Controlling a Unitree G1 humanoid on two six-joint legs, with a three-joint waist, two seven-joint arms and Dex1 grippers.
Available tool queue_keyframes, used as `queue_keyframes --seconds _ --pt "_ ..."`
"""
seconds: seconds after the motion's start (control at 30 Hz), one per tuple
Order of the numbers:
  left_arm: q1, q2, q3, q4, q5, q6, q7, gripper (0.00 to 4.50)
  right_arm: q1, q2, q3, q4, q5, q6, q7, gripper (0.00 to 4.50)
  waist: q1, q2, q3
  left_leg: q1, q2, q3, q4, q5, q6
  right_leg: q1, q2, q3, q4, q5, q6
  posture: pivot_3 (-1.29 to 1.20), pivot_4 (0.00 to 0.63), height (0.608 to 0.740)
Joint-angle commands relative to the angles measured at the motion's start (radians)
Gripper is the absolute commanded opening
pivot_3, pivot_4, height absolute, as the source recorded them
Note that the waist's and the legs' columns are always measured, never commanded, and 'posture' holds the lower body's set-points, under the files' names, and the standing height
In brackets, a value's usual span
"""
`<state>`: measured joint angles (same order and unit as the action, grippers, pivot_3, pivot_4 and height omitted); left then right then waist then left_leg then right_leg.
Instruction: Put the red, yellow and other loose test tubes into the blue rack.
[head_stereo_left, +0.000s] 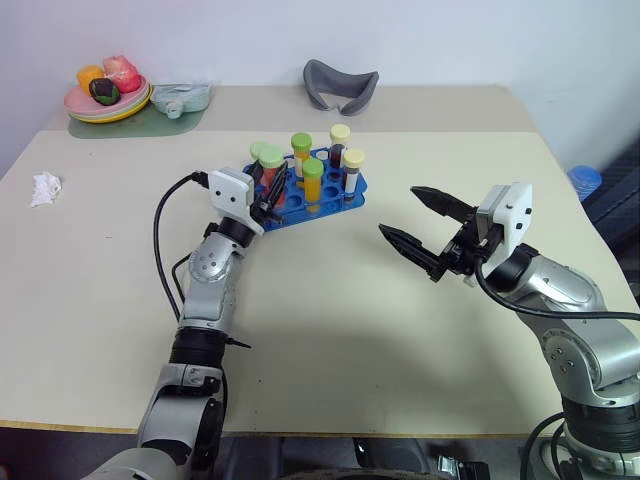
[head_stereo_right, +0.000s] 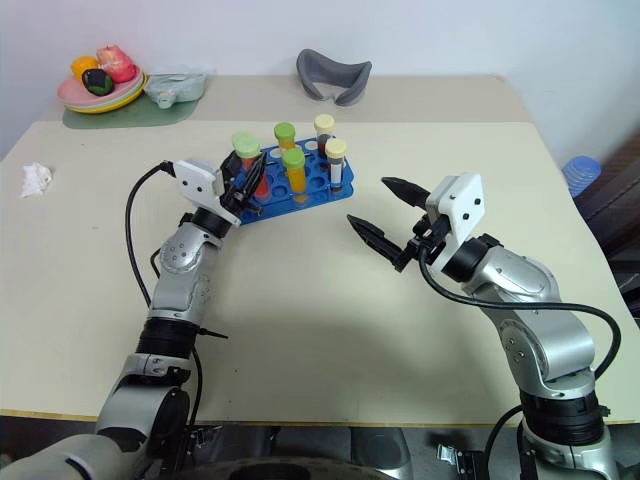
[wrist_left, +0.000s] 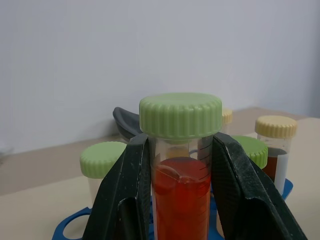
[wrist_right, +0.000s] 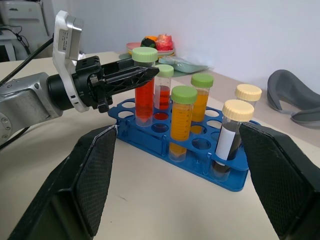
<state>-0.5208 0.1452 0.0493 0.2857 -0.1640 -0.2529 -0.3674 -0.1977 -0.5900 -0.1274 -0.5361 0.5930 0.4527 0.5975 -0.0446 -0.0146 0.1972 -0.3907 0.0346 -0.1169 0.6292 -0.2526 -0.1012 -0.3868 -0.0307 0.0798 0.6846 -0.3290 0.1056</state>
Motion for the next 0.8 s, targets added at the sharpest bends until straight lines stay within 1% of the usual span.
queue_keyframes --seconds 0.03,0.23,0.43,0.8 --pt "0.028 0.016 0.009 0.01 0.015 0.018 0.015 1.51 -0.012 -0.005 -0.029 -0.025 0.008 -0.009 0.0 3.96 0.0 0.0 0.0 0.0 0.0 0.0 0.0 0.0 0.0 0.0 0.0 0.0 0.0 0.0 0.0 0.0 0.15 0.74" --pt "0.031 0.038 0.02 0.019 0.014 0.018 0.022 1.51 -0.012 -0.008 -0.031 -0.022 0.009 -0.008 0.003 3.96 0.0 0.0 0.0 0.0 0.0 0.0 0.0 0.0 0.0 0.0 0.0 0.0 0.0 0.0 0.0 0.0 0.15 0.74" --pt "0.037 0.036 0.018 0.011 0.001 0.035 0.027 1.51 -0.017 -0.006 -0.026 -0.017 0.006 -0.01 0.005 3.96 0.0 0.0 0.0 0.0 0.0 0.0 0.0 0.0 0.0 0.0 0.0 0.0 0.0 0.0 0.0 0.0 0.15 0.74" --pt "0.026 -0.007 -0.01 -0.022 -0.045 0.073 -0.026 1.51 -0.017 -0.005 -0.026 -0.019 0.004 -0.008 0.001 3.96 0.003 0.0 0.0 0.0 0.0 0.0 0.0 0.0 0.0 0.001 0.0 0.0 -0.001 0.0 0.0 0.0 0.15 0.74"
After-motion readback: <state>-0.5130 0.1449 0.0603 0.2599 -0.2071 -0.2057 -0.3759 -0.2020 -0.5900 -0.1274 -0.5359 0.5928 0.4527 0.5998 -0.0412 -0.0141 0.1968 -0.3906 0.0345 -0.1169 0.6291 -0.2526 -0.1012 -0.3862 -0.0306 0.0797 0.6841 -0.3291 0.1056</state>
